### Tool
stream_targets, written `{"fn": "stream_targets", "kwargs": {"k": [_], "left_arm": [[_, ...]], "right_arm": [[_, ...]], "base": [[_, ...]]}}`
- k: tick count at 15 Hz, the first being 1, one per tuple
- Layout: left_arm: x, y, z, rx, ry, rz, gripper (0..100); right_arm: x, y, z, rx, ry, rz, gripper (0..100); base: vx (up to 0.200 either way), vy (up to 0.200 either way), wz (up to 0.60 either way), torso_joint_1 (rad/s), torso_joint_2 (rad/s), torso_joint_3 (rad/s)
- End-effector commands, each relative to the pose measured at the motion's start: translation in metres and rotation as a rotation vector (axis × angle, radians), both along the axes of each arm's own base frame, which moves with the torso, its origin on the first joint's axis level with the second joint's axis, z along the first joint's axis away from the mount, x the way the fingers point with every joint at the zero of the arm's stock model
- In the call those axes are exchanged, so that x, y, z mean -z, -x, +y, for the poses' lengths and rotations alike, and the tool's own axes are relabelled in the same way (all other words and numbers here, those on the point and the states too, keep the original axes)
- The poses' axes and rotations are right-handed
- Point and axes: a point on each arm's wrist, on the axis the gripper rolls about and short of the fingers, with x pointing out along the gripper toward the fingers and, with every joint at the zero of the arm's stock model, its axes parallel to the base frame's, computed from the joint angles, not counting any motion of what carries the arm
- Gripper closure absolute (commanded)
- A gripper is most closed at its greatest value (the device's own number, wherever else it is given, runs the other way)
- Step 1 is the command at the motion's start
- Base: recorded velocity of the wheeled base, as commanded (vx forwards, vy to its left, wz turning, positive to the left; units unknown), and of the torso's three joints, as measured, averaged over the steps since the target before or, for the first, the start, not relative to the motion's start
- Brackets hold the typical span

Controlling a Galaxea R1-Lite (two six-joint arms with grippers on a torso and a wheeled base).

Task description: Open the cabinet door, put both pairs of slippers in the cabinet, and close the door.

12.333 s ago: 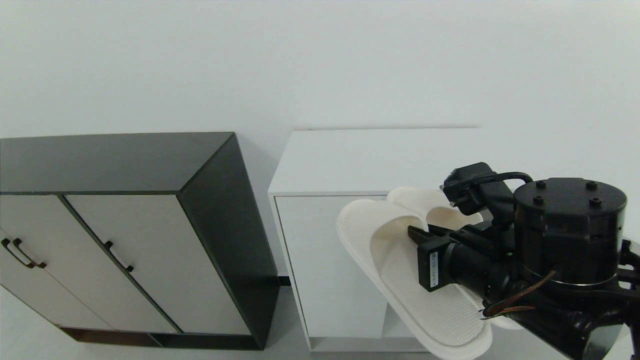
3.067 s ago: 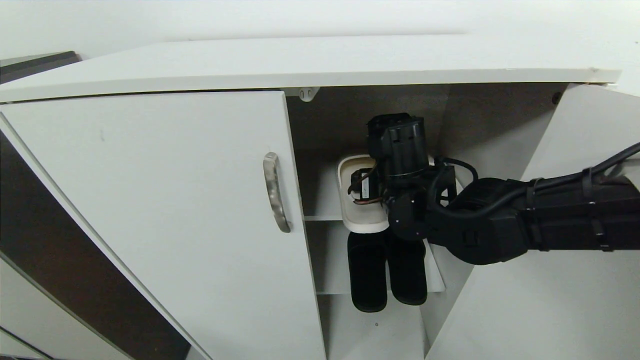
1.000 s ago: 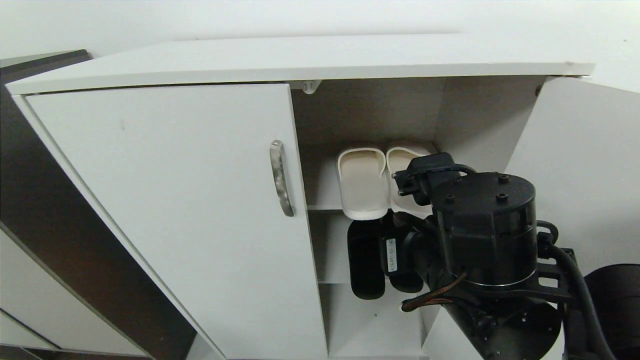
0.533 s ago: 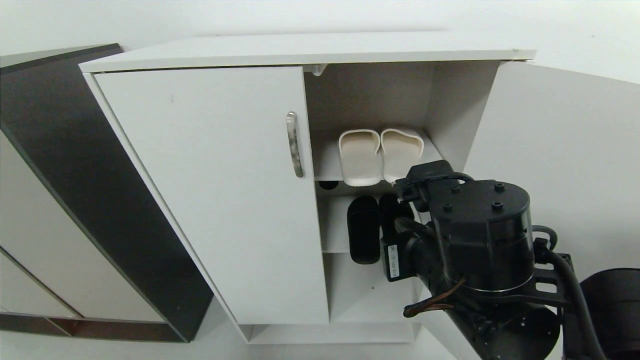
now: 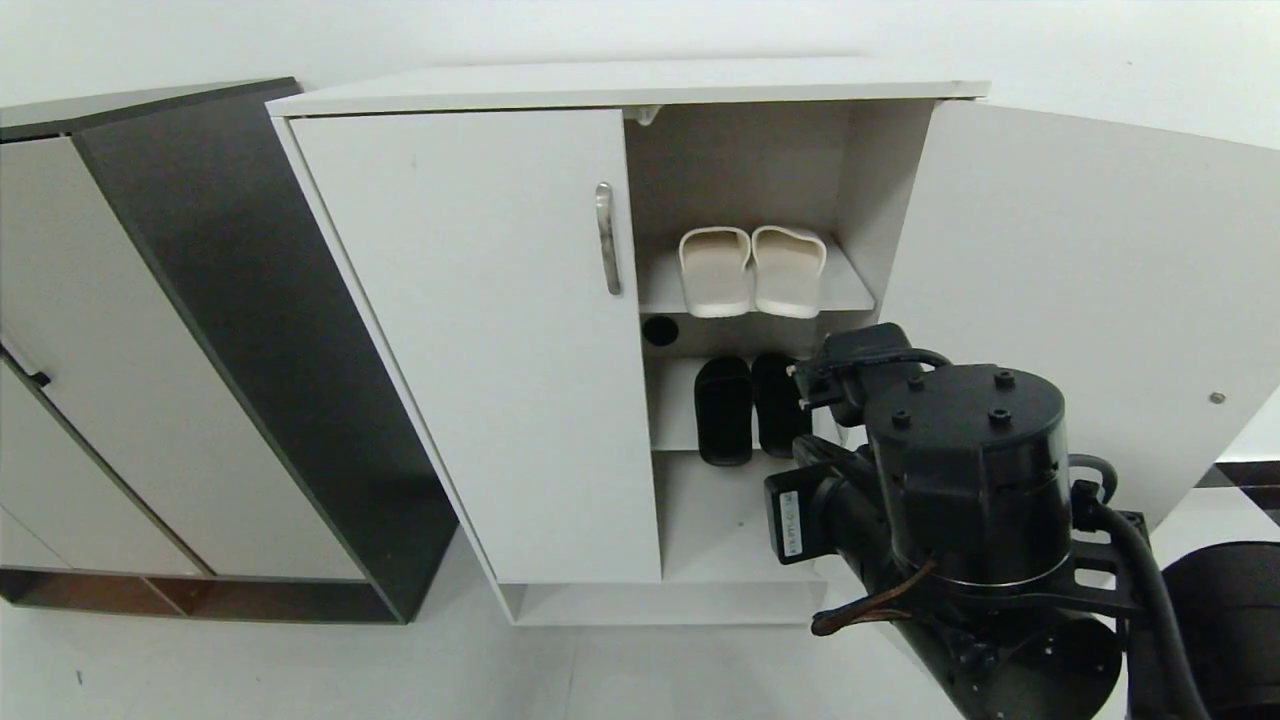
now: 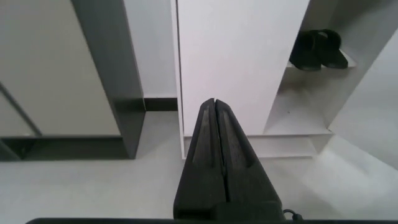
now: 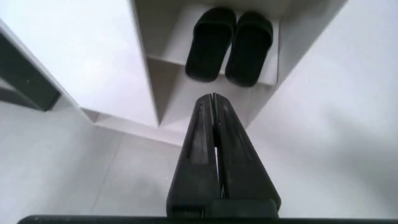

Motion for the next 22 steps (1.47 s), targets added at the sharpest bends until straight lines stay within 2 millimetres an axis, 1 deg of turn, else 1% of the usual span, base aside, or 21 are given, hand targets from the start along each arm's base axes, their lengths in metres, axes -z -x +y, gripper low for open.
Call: {"fn": "stream_targets", "kwargs": {"k": [1,3,20,22], "left_arm": [[-0.0001,-0.0001,0.0,-0.001,0.0,0.001,100],[-0.0001,-0.0001,0.0,-0.001,0.0,0.001,100],[-0.0001,-0.0001,0.0001,-0.004,0.002,0.001,100],[-0.0001,-0.0001,0.0,-0.003,0.002,0.001,100]], "right_arm": [[0.0021,-0.001,-0.0004,0.003,0.006,0.004,100],[0.0034,-0.0004,-0.0023,0.004,0.011,0.006,100],[0.0069,-0.0001,-0.0034,-0.004,0.015,0.013,100],[0.0069,0.0003,-0.0031,-0.009,0.014,0.013,100]], "base": [[-0.2,0.0,0.0,0.002,0.0,0.002],[-0.2,0.0,0.0,0.005,0.0,0.002],[0.0,0.0,0.0,0.0,0.0,0.0],[0.0,0.0,0.0,0.002,-0.2,-0.207]]}}
